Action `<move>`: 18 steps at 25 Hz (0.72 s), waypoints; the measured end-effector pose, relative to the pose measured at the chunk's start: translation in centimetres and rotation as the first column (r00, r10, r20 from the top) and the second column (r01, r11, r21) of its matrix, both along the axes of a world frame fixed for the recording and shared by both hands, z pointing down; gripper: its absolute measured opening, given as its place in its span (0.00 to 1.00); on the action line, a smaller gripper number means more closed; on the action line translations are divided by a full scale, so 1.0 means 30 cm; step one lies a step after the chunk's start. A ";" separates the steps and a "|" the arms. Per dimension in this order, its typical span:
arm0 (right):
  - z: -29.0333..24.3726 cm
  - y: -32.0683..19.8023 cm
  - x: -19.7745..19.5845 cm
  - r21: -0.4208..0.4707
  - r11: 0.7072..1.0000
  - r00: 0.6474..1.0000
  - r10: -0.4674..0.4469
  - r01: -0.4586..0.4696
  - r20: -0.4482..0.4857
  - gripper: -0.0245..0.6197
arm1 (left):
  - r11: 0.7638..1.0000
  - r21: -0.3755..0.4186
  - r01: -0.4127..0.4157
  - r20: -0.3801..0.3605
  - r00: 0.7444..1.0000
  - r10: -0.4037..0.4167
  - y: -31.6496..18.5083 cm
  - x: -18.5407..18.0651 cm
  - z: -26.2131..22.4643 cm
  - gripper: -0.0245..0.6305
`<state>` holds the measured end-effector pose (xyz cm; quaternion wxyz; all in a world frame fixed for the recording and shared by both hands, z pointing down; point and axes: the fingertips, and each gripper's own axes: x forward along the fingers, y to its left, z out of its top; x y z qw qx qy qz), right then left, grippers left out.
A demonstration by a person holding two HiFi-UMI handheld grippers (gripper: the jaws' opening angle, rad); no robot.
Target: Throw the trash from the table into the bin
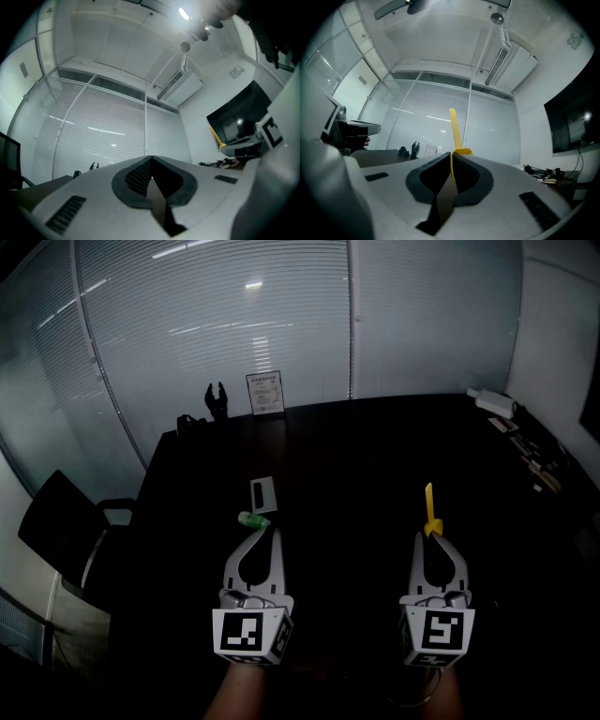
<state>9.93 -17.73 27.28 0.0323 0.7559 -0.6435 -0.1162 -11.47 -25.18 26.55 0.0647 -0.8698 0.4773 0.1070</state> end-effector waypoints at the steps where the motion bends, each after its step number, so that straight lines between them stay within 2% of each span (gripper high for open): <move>1: 0.002 0.046 0.006 0.001 1.000 1.000 0.015 -0.015 -0.001 0.07 | 1.000 -0.001 -0.015 -0.001 1.000 0.015 0.036 0.011 0.000 0.03; 9: 0.008 0.371 0.121 -0.001 0.988 0.988 0.155 -0.155 0.006 0.07 | 0.988 0.017 -0.156 0.004 0.988 0.156 0.256 0.159 0.017 0.03; 13: 0.012 0.515 0.209 -0.007 0.973 0.973 0.232 -0.232 0.001 0.07 | 0.972 0.005 -0.234 -0.008 0.972 0.234 0.344 0.286 0.000 0.03; 18: 0.004 0.689 0.357 -0.006 0.940 0.940 0.340 -0.340 0.005 0.07 | 0.939 0.013 -0.342 -0.008 0.939 0.343 0.453 0.475 -0.003 0.03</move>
